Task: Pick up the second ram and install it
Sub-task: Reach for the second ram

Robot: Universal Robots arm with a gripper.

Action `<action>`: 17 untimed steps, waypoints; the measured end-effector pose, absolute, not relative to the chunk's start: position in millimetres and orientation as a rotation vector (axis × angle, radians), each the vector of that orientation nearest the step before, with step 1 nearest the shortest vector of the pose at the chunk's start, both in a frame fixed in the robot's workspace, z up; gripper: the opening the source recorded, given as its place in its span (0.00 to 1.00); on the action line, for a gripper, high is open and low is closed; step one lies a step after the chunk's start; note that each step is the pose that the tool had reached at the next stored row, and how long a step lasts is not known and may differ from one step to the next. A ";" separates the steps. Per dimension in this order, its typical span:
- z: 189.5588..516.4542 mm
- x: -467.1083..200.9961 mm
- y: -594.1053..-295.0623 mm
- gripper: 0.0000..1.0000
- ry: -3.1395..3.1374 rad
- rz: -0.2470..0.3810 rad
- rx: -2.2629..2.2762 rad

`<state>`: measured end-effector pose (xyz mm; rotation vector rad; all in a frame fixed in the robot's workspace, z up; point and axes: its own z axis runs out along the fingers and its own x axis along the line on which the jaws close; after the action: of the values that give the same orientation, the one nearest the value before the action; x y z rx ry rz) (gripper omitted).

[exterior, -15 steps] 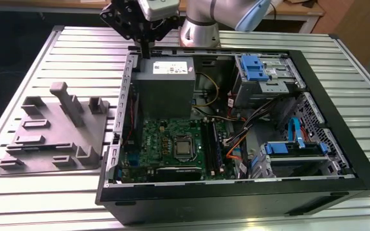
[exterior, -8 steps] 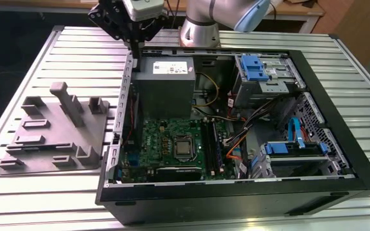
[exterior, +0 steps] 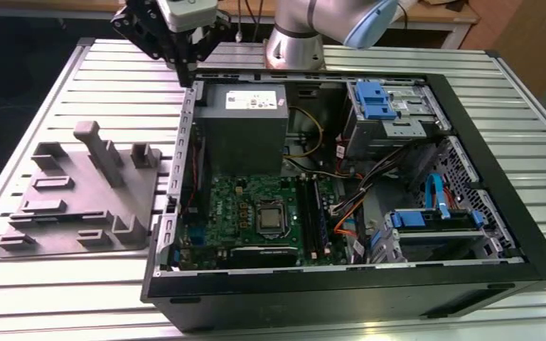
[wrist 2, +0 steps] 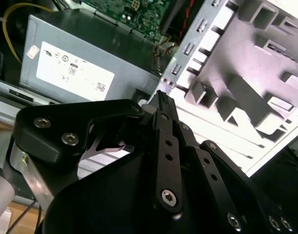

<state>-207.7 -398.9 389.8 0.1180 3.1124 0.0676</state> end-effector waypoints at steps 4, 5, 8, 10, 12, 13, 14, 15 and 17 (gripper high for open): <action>388.7 -216.2 -399.0 0.10 3.112 0.068 0.118; 388.4 -218.6 -399.0 0.10 3.113 0.068 0.118; 387.4 -226.9 -398.9 0.10 3.113 0.068 0.118; 386.7 -232.9 -398.9 0.10 3.112 0.068 0.118; 385.9 -238.9 -399.0 0.10 3.112 0.068 0.118; 385.6 -242.0 -398.9 0.10 3.112 0.068 0.118; 385.2 -245.3 -398.9 0.10 3.113 0.068 0.118; 384.8 -248.4 -398.9 0.10 3.112 0.068 0.118; 384.0 -254.6 -398.9 0.10 3.113 0.068 0.118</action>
<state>-254.6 -398.9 384.0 0.1179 3.1125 0.0676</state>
